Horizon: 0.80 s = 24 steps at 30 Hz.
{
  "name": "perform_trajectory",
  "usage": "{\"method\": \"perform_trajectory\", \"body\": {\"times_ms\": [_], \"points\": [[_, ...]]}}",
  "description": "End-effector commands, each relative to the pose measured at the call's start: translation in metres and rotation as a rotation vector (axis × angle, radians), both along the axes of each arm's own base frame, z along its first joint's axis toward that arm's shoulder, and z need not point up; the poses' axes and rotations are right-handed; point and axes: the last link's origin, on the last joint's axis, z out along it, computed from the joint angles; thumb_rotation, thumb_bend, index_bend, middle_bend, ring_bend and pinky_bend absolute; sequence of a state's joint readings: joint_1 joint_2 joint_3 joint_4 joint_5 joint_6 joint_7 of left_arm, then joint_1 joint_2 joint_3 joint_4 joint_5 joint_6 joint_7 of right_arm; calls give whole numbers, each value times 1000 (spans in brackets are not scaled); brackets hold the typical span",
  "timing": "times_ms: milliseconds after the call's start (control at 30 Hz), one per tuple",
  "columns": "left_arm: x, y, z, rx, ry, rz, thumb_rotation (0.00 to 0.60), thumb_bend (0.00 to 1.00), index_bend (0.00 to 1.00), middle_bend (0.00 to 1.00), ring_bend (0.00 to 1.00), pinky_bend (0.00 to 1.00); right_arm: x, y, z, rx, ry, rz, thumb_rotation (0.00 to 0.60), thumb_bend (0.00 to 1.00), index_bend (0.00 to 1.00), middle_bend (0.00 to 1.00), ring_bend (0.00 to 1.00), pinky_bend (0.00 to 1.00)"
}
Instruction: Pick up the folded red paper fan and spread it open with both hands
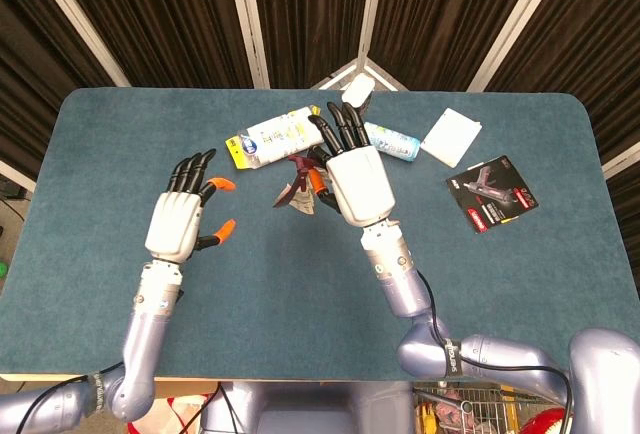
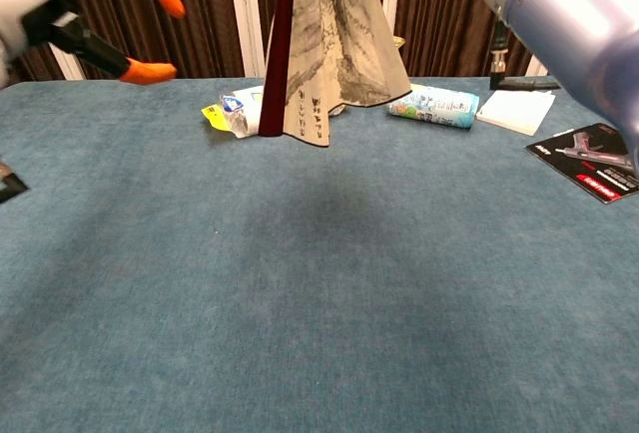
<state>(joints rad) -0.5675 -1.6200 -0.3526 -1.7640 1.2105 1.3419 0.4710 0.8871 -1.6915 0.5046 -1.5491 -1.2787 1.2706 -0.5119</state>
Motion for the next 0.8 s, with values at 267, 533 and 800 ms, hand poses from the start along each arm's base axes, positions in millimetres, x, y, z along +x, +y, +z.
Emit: {"method": "perform_trajectory", "body": {"times_ms": [267,533,800], "points": [[28,14,-27,-16,-40,22,600,337,391,27,0,0,9,1,11,-11,-6,17,600,757,701,213,42,0],[39,18,-28,6,-68,20,600,337,392,27,0,0,15,-3,19,-18,-12,20,600,758,701,213,43,0],[43,24,-33,4,-69,31,600,345,403,29,0,0,24,-2,20,-19,-14,34,600,759,701,213,43,0]]}}
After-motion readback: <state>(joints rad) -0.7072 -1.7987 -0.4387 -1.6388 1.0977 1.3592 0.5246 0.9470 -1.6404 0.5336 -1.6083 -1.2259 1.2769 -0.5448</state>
